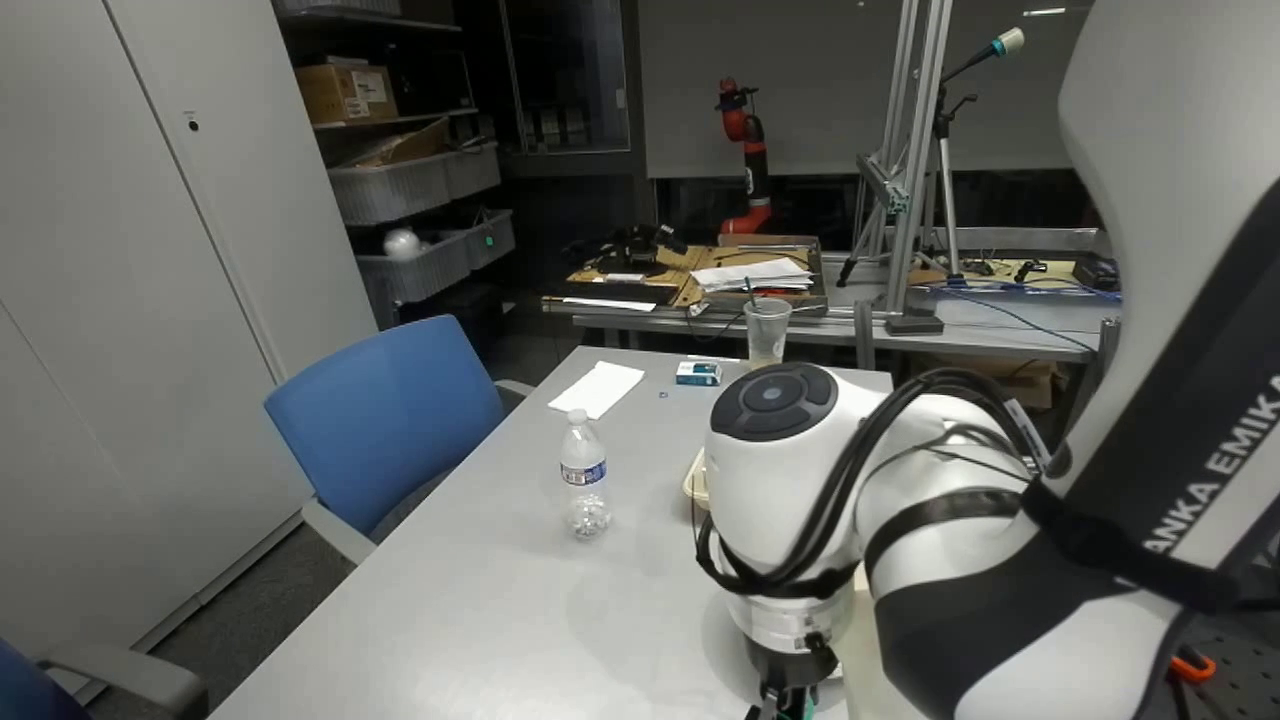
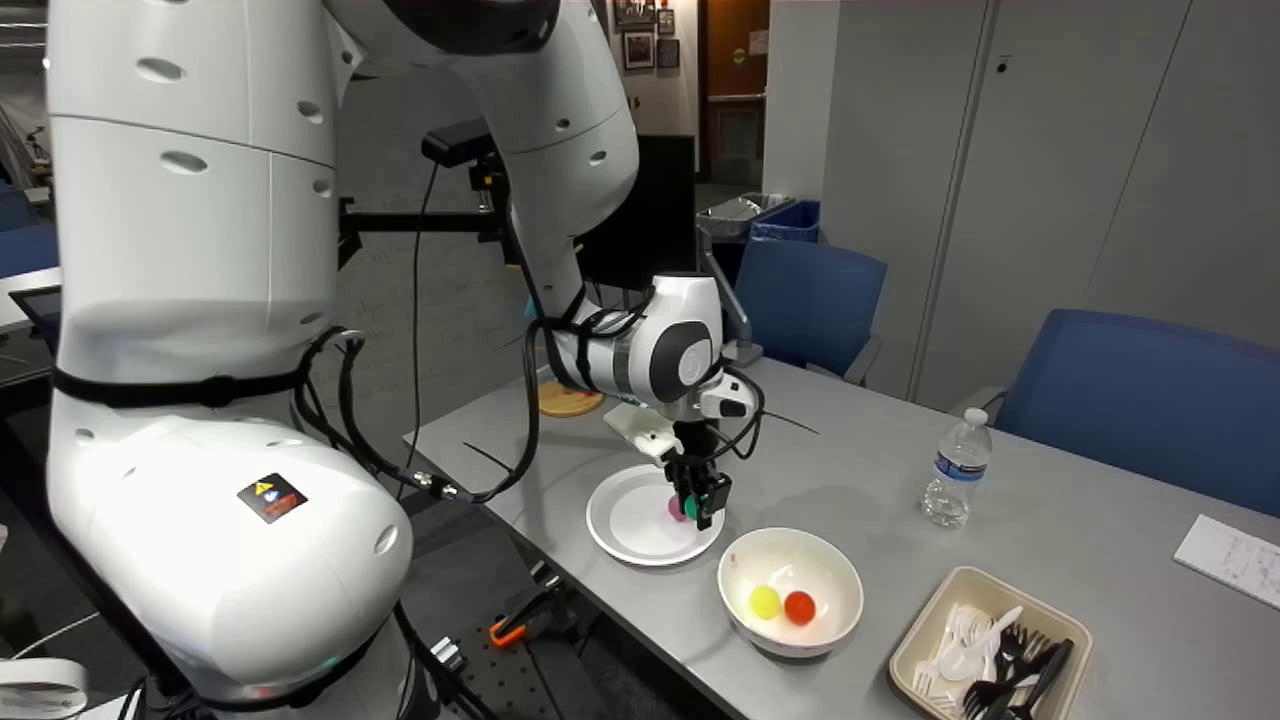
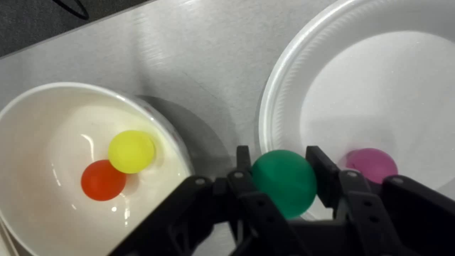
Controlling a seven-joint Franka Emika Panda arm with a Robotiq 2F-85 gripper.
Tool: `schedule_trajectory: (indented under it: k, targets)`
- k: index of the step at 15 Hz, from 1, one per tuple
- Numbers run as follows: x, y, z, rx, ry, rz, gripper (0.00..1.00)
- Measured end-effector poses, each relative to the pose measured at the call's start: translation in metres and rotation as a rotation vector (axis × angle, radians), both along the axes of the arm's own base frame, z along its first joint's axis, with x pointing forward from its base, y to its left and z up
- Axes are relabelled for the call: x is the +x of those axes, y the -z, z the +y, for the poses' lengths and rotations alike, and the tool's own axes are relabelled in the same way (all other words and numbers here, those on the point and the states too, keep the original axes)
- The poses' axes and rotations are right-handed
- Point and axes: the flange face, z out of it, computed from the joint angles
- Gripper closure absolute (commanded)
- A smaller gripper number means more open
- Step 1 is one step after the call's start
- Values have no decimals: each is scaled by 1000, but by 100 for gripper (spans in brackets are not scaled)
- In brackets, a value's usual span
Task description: Move the balls from the plate to the bowl
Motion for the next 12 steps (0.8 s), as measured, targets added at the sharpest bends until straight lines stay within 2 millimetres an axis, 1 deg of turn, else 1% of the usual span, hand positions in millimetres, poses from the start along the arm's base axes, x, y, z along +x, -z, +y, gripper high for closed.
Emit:
schedule_trajectory:
  k: [1, 2, 4, 7, 8, 12]
  targets:
    - [-1, -3, -5, -10, 11, -8, 82]
    - [-2, -6, -10, -19, 25, -15, 57]
    - [-4, -12, -17, -26, 54, -26, 57]
    - [-6, -14, -18, -24, 61, -29, 57]
    - [-6, -15, -18, -24, 62, -29, 82]
    - [-5, -15, -19, -21, 66, -29, 82]
